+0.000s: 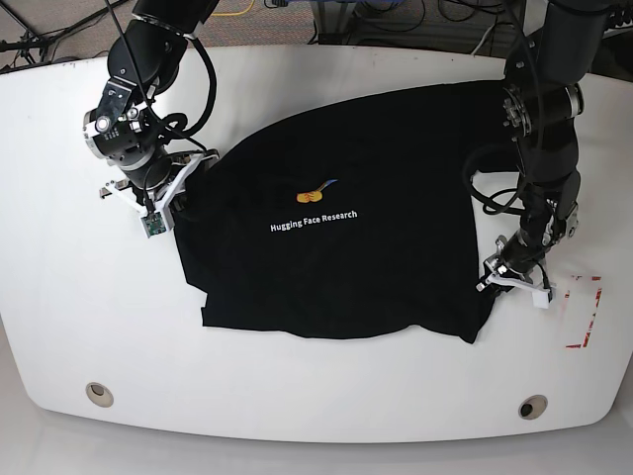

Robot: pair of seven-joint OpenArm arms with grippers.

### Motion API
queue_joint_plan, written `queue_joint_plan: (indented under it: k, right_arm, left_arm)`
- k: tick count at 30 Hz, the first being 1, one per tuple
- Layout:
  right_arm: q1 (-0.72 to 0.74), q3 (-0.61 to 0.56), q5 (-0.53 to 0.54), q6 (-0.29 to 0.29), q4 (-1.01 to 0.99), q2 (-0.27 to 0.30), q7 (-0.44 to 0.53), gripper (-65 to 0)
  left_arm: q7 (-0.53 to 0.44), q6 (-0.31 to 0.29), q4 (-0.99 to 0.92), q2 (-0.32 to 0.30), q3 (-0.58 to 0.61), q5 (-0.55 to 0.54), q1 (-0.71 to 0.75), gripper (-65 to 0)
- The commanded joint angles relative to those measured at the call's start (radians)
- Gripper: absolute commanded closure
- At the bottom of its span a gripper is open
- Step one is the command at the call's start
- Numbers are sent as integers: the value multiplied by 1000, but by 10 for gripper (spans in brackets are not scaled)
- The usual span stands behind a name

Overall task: Fold the T-shirt properly
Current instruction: 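Grasp the shirt hem corner with the left gripper, then lift the hem corner with the left gripper and pull it toward the right gripper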

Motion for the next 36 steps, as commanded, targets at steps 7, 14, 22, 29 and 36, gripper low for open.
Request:
queue_joint_plan:
  k: [7, 14, 22, 29, 36]
  right_arm:
    - [17, 2, 12, -2, 15, 9, 19, -21]
    - [43, 2, 6, -2, 17, 10, 17, -21]
    - [94, 2, 4, -2, 15, 25, 12, -21]
    - [162, 3, 4, -2, -8, 59, 12, -21]
    - [237, 3, 2, -4, -43, 96, 12, -21]
  left_arm:
    - [9, -7, 151, -36, -4, 0, 39, 0]
    - [124, -7, 394, -78, -5, -1, 123, 0]
    - [215, -7, 684, -116, -20, -1, 232, 0]
    - [313, -8, 906, -141, -129, 2, 314, 0]
    - [402, -10, 1072, -202, -224, 0, 364, 0]
